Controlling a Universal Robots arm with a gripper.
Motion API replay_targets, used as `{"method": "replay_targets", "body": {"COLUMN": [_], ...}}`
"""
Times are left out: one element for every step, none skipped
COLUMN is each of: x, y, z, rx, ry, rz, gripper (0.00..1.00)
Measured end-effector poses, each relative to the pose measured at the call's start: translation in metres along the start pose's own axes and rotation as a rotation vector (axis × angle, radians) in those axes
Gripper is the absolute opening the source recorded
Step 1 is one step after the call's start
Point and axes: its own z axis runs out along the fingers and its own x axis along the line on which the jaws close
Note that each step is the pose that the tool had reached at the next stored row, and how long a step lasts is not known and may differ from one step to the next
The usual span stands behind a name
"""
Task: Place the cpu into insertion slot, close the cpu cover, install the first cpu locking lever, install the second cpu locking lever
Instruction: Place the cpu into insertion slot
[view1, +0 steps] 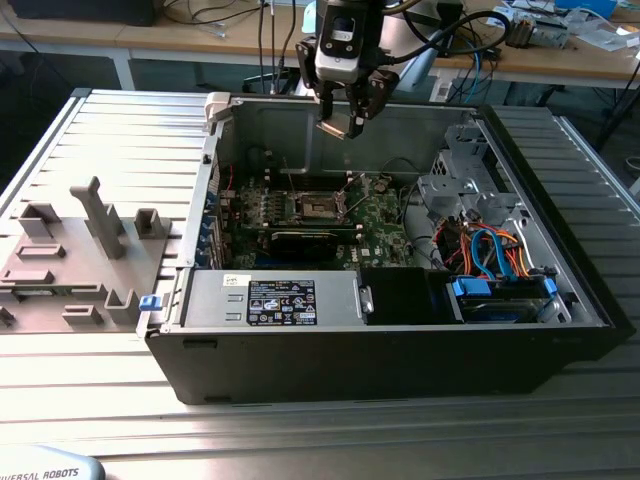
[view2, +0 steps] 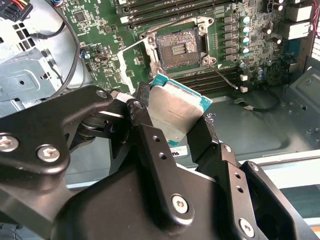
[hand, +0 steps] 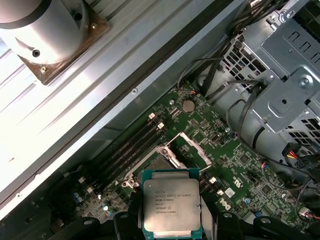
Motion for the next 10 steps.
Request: {"method": "replay_targets", "body": {"x": [0.0, 0.0, 0.0, 0.0, 0.0, 0.0, 0.0, 0.0, 0.0, 0.0], "y": [0.0, 0.0, 0.0, 0.0, 0.0, 0.0, 0.0, 0.0, 0.0, 0.0], "z": [0.0, 0.0, 0.0, 0.0, 0.0, 0.0, 0.0, 0.0, 0.0, 0.0], "rx": [0.0, 0.0, -0.0001, -0.0001, -0.0001, -0.0001, -0.0001, -0.0001, -0.0002, -0.0002], "ry": [0.0, -0.0002, -0.0003, -0.0004, -0.0005, -0.0006, -0.0007, -0.0008, -0.0009, -0.0009], "rz": [0.001, 0.003, 0.004, 0.005, 0.006, 0.008, 0.008, 0.009, 0.011, 0.012], "gripper": [0.54, 0.54, 0.54, 0.54, 0.54, 0.54, 0.54, 0.54, 0.54, 0.54]}}
